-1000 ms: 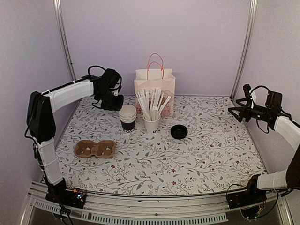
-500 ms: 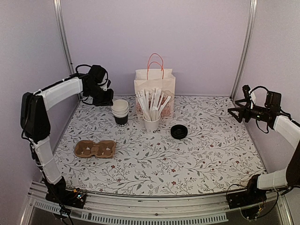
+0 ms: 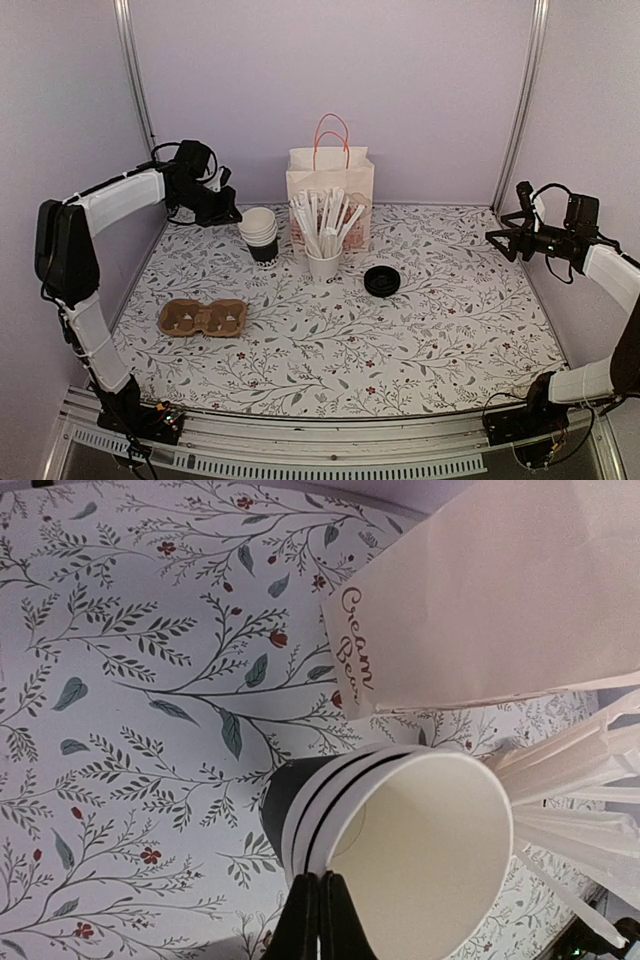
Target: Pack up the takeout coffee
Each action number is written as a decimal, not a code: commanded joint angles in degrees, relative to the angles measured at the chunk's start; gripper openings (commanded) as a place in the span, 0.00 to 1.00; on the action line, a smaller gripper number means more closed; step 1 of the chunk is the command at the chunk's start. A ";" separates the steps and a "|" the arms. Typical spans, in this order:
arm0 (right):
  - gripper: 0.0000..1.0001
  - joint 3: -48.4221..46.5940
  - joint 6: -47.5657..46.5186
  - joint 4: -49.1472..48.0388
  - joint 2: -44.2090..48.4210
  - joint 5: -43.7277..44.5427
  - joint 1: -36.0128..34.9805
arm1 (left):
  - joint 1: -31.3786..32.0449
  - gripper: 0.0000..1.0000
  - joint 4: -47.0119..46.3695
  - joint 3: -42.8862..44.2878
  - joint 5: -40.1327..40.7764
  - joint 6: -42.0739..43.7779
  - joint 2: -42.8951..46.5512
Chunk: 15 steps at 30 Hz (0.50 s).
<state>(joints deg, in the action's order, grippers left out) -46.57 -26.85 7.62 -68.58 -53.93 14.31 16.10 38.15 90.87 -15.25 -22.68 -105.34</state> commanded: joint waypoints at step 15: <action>0.87 -2.04 -0.70 1.30 -0.77 -0.73 0.08 | 0.02 0.00 5.73 4.82 12.35 1.81 2.11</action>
<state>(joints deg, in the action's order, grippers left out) -46.57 -27.03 8.21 -68.75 -54.15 14.31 14.15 39.07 91.33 -15.35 -23.79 -104.05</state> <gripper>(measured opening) 0.870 0.012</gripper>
